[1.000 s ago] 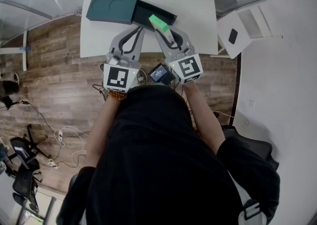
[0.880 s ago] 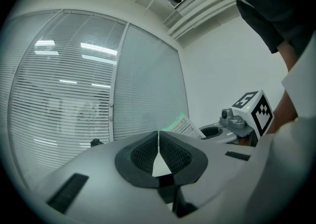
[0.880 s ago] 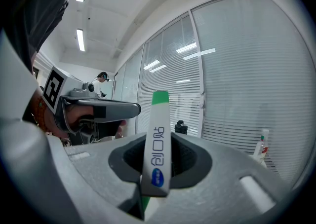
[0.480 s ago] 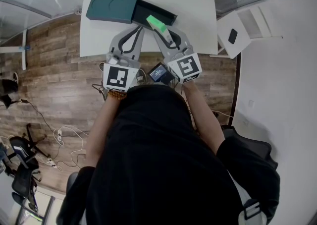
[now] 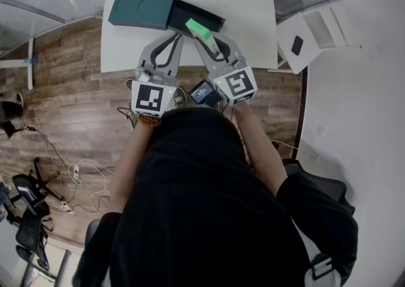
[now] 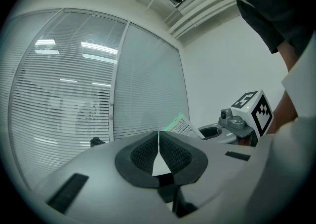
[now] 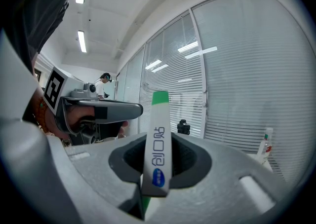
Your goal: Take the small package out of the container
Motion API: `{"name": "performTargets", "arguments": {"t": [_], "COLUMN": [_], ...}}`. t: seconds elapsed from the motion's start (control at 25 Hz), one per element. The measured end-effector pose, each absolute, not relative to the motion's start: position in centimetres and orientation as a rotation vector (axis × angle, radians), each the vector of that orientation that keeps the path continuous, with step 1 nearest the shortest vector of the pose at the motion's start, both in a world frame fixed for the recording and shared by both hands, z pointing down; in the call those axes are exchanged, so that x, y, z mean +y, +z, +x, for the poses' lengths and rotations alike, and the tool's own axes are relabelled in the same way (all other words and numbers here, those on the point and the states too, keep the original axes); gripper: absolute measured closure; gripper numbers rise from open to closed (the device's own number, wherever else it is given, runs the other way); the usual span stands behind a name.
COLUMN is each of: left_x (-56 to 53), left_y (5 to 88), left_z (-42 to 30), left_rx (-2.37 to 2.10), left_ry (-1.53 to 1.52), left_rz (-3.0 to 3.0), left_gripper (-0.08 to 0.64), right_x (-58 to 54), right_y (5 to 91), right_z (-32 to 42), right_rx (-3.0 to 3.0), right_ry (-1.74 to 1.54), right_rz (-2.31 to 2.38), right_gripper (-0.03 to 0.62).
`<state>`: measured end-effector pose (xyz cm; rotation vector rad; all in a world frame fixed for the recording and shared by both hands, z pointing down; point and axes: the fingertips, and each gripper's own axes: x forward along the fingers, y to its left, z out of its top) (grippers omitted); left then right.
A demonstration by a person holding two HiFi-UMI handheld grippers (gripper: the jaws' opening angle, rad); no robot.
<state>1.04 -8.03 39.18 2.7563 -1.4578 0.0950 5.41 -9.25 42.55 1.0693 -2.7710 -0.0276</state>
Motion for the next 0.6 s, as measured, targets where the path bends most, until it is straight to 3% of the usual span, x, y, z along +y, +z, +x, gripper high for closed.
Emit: {"name": "performTargets", "arguments": {"t": [0.6], "left_x": [-8.19], "left_y": [39.31], "left_z": [1.22], "left_rx": [-1.461], "left_ry": [0.107], "left_rz": [2.758], "left_gripper": [0.549], "right_x": [-9.61], "right_y": [43.03], "right_z": [5.6], "right_rx": [-2.762], "right_ry": [-0.016], "right_rz": [1.055], "right_gripper": [0.512]}}
